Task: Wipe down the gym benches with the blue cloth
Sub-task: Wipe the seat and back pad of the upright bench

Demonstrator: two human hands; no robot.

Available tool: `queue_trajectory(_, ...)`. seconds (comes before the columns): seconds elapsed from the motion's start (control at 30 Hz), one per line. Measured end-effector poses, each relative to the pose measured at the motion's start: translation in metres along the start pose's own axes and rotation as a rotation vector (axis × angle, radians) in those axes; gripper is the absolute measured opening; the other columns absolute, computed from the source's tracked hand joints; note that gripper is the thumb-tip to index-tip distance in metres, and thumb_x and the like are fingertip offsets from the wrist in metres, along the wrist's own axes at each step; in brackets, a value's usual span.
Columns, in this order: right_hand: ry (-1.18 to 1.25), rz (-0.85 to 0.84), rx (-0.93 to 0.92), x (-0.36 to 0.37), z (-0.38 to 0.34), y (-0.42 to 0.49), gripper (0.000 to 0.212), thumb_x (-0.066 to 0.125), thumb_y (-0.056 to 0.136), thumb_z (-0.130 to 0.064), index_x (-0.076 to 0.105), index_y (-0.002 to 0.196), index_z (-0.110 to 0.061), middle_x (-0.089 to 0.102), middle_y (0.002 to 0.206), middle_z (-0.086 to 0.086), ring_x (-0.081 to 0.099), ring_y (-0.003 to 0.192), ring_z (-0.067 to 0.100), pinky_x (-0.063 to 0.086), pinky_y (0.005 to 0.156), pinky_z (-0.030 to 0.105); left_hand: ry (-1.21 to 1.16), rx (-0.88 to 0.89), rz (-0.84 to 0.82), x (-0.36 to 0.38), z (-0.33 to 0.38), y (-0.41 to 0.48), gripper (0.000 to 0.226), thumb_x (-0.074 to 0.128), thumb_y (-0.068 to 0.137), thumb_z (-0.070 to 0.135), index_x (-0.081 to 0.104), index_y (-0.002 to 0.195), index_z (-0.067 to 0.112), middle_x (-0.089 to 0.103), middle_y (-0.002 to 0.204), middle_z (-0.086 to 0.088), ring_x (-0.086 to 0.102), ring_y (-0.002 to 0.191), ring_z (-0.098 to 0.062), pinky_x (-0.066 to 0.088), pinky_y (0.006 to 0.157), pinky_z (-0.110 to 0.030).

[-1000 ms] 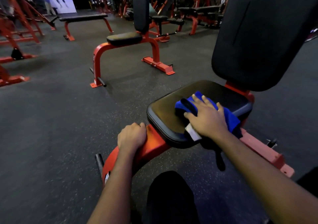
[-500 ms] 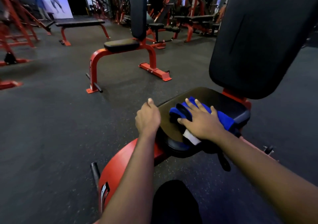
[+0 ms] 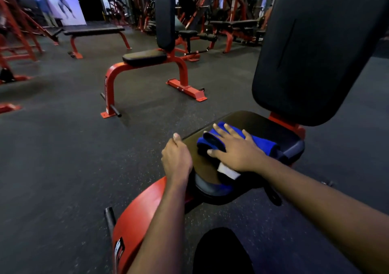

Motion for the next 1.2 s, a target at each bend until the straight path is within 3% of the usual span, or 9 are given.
queue_trajectory(0.1,0.026,-0.004,-0.009,-0.008,0.01,0.006,0.074,0.044,0.096,-0.059,0.008,0.156,-0.035,0.0,0.163,-0.015,-0.004,0.15,0.006,0.002,0.121,0.047,-0.027,-0.009,0.016,0.002,-0.005,0.004,0.051,0.024,0.106,0.036,0.056,0.131,0.004,0.053,0.137,-0.023,0.045,0.127,-0.039,0.033,0.104,-0.041)
queue_trajectory(0.3,-0.033,-0.017,0.136,-0.017,0.012,0.09,0.071,0.037,0.095,-0.056,0.019,0.156,-0.025,0.01,0.164,-0.009,0.001,0.152,0.015,0.007,0.118,0.054,-0.039,-0.031,0.044,0.006,-0.004,0.003,0.053,0.024,0.106,0.039,0.055,0.132,0.006,0.052,0.137,-0.024,0.044,0.128,-0.038,0.032,0.105,-0.042)
queue_trajectory(0.5,0.049,-0.016,-0.254,-0.01,0.045,0.067,0.069,0.051,0.095,-0.051,0.021,0.156,-0.033,0.019,0.163,-0.009,0.008,0.15,0.006,0.008,0.122,0.041,-0.017,-0.053,0.039,0.009,-0.009,0.006,0.055,0.023,0.106,0.041,0.057,0.131,0.006,0.052,0.138,-0.023,0.042,0.131,-0.037,0.031,0.106,-0.042)
queue_trajectory(0.63,0.011,0.009,-0.046,-0.021,0.057,0.103,0.056,0.05,0.092,-0.052,0.046,0.143,-0.03,0.043,0.151,0.006,0.034,0.142,0.023,0.025,0.114,0.042,-0.032,-0.058,0.048,0.012,-0.012,0.01,0.056,0.023,0.105,0.042,0.057,0.132,0.006,0.052,0.14,-0.02,0.041,0.132,-0.036,0.03,0.108,-0.041)
queue_trajectory(0.73,-0.041,-0.037,0.017,-0.017,0.023,0.12,0.05,0.043,0.093,-0.05,0.056,0.134,-0.027,0.053,0.142,0.01,0.044,0.134,0.028,0.021,0.113,0.046,-0.051,-0.059,0.059,0.013,-0.015,0.013,0.057,0.023,0.105,0.044,0.059,0.131,0.008,0.054,0.138,-0.018,0.043,0.131,-0.035,0.031,0.11,-0.042)
queue_trajectory(0.83,-0.002,0.007,-0.243,-0.004,0.012,0.1,0.05,0.049,0.094,-0.048,0.048,0.141,-0.034,0.048,0.148,0.0,0.038,0.14,0.018,0.015,0.117,0.044,-0.063,-0.065,0.067,0.014,-0.018,0.014,0.057,0.024,0.104,0.045,0.063,0.126,0.009,0.057,0.134,-0.018,0.046,0.129,-0.034,0.033,0.109,-0.042)
queue_trajectory(0.97,0.087,-0.036,-0.441,-0.008,0.056,0.072,0.066,0.056,0.095,-0.044,0.026,0.153,-0.037,0.023,0.16,-0.015,0.012,0.148,0.001,0.006,0.12,0.038,-0.067,-0.074,0.065,0.014,-0.019,0.016,0.059,0.024,0.104,0.046,0.063,0.126,0.009,0.058,0.134,-0.018,0.046,0.129,-0.034,0.033,0.109,-0.042)
queue_trajectory(1.13,0.036,0.005,-0.125,-0.013,0.047,0.108,0.062,0.049,0.091,-0.049,0.036,0.15,-0.034,0.031,0.159,0.004,0.021,0.149,0.016,0.014,0.119,0.044,-0.092,-0.059,0.076,0.012,-0.018,0.014,0.056,0.023,0.105,0.044,0.064,0.125,0.011,0.057,0.134,-0.018,0.046,0.129,-0.033,0.032,0.107,-0.04)
queue_trajectory(1.2,0.033,-0.011,-0.12,-0.01,0.024,0.107,0.056,0.045,0.092,-0.049,0.042,0.146,-0.032,0.038,0.155,0.002,0.022,0.148,0.015,0.01,0.118,0.048,-0.096,-0.059,0.068,0.012,-0.018,0.011,0.056,0.023,0.105,0.044,0.066,0.124,0.013,0.058,0.133,-0.017,0.046,0.128,-0.033,0.033,0.108,-0.04)
Point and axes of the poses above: each hand's wrist, its own y-axis towards the middle knuckle, its own x-axis out of the palm, z = x × y, the point moved 1 cm from there along y, towards the middle knuckle
